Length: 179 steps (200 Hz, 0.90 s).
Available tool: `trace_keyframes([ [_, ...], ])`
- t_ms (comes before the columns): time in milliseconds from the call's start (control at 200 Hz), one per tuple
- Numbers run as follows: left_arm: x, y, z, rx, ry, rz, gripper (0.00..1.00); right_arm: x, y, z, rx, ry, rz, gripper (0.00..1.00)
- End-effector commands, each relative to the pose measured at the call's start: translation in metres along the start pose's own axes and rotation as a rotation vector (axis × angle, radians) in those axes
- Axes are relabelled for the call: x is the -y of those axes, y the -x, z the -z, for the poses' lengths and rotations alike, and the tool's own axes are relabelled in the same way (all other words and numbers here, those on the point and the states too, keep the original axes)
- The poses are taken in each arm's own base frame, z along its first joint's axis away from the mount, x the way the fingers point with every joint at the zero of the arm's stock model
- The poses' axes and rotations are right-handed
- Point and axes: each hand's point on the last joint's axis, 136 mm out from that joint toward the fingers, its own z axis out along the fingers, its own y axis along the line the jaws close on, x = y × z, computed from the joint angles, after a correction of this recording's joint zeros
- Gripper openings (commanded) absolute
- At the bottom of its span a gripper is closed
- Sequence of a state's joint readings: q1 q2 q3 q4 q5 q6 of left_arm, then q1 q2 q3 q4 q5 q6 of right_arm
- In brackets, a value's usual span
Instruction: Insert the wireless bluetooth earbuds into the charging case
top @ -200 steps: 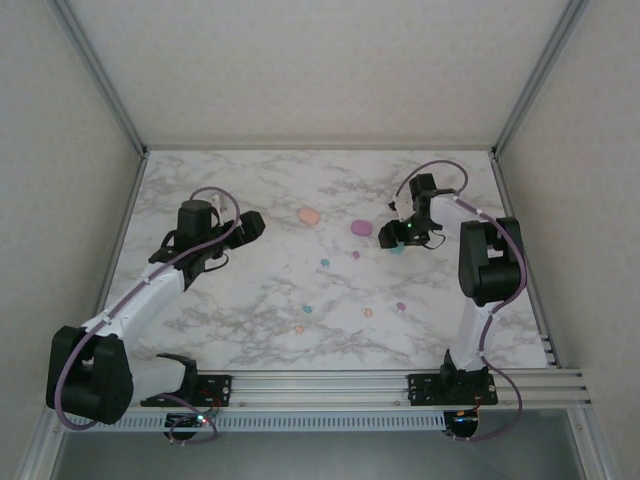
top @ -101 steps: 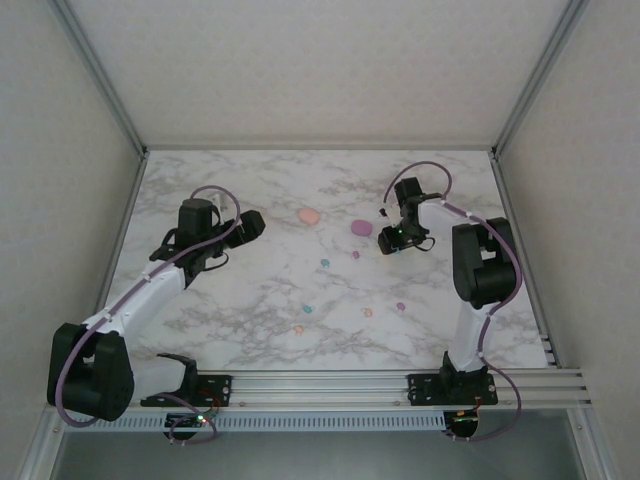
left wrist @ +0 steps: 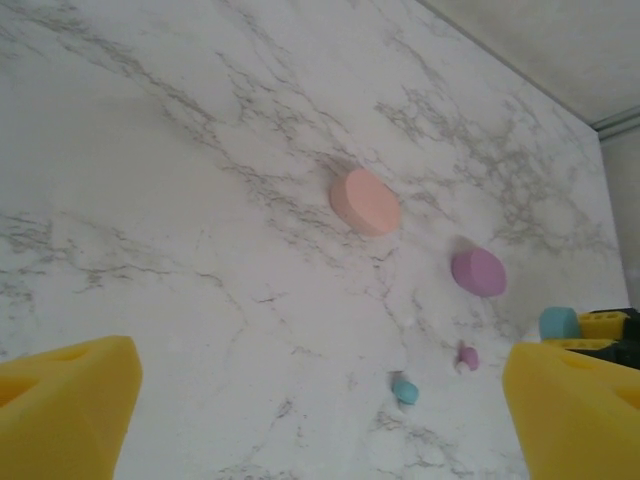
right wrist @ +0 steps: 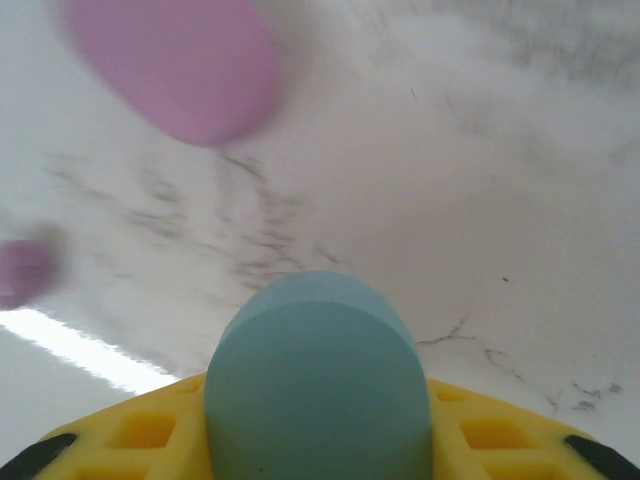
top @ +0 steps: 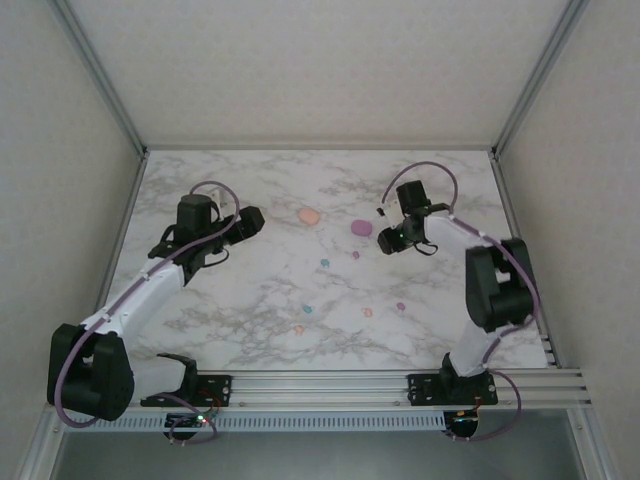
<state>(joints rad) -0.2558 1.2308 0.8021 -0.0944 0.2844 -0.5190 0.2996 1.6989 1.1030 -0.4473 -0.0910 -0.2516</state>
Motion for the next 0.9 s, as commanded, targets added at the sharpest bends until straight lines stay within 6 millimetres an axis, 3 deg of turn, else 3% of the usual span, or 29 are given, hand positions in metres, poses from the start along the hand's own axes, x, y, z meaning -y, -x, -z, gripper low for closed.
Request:
trace_keyframes([
  [0, 0.043, 0.013, 0.006, -0.012, -0.145, 0.023, 0.89, -0.049, 0.059, 0.074, 0.368, 0.118, 0.140, 0.30],
  [150, 0.098, 0.017, 0.016, -0.048, -0.296, 0.011, 0.86, -0.102, 0.080, 0.148, 0.683, 0.174, 0.355, 0.28],
  [315, 0.160, 0.005, 0.031, -0.122, -0.433, -0.035, 0.83, -0.136, 0.085, 0.187, 0.775, 0.186, 0.473, 0.27],
  [435, 0.197, -0.004, 0.041, -0.161, -0.509, -0.083, 0.81, -0.155, 0.089, 0.201, 0.804, 0.202, 0.539, 0.27],
  [576, 0.227, -0.017, 0.052, -0.191, -0.584, -0.147, 0.78, -0.164, 0.095, 0.205, 0.813, 0.204, 0.560, 0.27],
  [726, 0.230, -0.042, 0.050, -0.274, -0.573, -0.196, 0.74, -0.171, 0.100, 0.208, 0.829, 0.212, 0.573, 0.27],
  [891, 0.239, -0.056, 0.051, -0.332, -0.605, -0.222, 0.69, -0.176, 0.104, 0.209, 0.842, 0.232, 0.577, 0.27],
])
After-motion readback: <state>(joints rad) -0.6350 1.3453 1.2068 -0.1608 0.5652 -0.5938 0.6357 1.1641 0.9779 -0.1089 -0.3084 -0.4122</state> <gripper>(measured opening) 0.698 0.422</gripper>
